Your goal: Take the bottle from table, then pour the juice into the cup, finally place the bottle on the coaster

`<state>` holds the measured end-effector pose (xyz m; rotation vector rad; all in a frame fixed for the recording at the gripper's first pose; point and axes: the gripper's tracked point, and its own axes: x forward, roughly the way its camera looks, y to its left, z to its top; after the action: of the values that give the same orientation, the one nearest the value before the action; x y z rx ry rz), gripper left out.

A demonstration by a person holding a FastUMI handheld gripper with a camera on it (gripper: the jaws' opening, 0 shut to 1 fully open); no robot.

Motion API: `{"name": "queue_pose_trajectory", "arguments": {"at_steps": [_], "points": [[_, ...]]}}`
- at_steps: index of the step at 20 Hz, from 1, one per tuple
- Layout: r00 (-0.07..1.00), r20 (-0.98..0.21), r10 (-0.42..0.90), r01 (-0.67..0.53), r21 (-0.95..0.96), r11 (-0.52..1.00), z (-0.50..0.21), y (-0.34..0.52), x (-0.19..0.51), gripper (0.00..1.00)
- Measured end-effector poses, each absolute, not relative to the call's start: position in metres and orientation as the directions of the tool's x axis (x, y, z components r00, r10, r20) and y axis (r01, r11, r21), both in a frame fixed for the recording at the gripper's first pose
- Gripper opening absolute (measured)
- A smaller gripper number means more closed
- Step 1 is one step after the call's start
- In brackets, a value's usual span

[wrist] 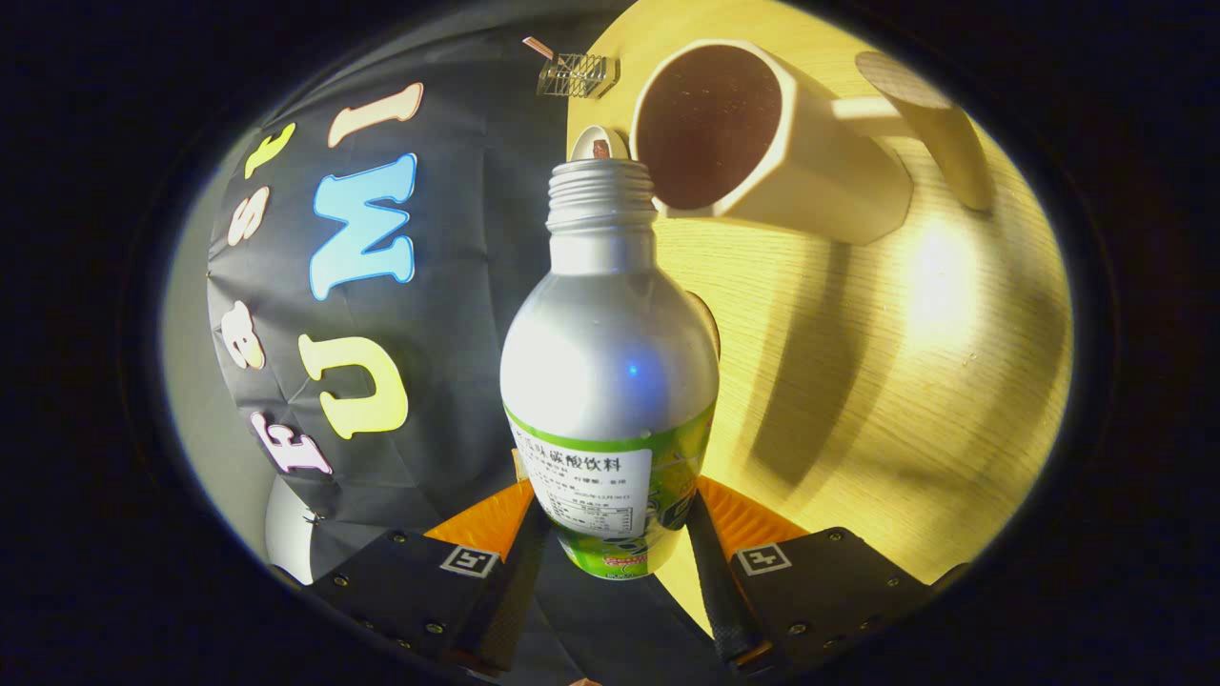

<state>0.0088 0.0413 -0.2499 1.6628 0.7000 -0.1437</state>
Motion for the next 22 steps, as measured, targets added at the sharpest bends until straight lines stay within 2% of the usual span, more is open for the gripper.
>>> {"name": "queue_pose_trajectory", "arguments": {"at_steps": [22], "points": [[0.810,-0.435,0.394,0.546,0.805,-0.232,-0.238,0.039,0.016,0.75]]}}
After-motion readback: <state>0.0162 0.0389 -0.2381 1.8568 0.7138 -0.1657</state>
